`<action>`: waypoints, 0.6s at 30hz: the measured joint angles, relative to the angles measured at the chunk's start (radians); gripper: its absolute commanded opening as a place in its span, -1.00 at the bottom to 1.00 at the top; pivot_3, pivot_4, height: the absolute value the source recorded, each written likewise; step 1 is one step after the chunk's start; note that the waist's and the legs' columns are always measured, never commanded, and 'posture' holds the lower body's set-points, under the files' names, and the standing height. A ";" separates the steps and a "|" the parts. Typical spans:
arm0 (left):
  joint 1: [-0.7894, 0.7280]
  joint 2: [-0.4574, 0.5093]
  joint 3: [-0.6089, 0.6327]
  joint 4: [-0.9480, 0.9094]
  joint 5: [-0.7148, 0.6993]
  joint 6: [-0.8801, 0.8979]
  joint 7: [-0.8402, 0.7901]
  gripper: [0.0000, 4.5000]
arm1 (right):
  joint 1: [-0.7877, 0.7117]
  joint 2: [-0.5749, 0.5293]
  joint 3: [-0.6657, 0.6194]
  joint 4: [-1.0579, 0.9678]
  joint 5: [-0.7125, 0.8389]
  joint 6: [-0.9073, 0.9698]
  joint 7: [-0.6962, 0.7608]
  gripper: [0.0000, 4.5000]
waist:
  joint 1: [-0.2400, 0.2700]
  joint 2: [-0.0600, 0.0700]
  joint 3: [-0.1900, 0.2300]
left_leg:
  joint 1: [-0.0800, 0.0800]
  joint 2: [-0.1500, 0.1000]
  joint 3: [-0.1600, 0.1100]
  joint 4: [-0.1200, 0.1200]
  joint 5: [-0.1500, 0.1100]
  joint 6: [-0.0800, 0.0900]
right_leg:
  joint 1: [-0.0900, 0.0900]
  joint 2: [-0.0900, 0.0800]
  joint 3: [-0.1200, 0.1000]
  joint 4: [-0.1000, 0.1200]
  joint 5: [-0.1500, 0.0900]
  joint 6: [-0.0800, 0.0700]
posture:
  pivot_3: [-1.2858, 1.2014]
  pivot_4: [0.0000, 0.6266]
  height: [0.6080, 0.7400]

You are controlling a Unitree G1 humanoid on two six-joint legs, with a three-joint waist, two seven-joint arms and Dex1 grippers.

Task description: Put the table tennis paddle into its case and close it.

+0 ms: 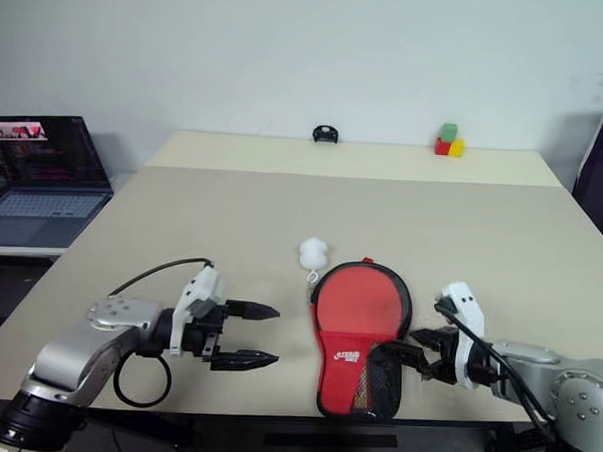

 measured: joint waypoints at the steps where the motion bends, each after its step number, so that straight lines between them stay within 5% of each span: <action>1: -0.005 -0.007 0.000 0.009 0.002 -0.005 0.009 1.00 | -0.026 -0.015 0.014 0.000 -0.010 -0.037 0.016 0.98 | 0.000 0.000 0.000 | 0.000 0.000 0.000 0.000 0.000 0.000 | 0.000 0.000 0.000 0.000 0.000 0.000 | 0.03 -0.52 1.00; 12: -0.055 -0.082 0.043 0.122 0.048 -0.052 0.178 1.00 | -0.179 -0.124 0.375 0.083 -0.299 -0.441 0.221 0.98 | 0.001 -0.001 0.000 | -0.001 0.000 0.000 0.000 0.000 0.000 | 0.000 0.000 0.000 -0.004 0.000 0.000 | 0.03 -0.52 1.00; 18: -0.113 -0.111 0.082 0.152 0.053 -0.050 0.270 1.00 | -0.226 -0.042 0.613 0.314 -0.552 -0.651 0.259 0.98 | 0.001 -0.001 0.000 | -0.001 0.000 0.000 0.000 0.000 0.000 | -0.001 0.000 0.000 -0.002 0.000 0.000 | 0.03 -0.52 1.00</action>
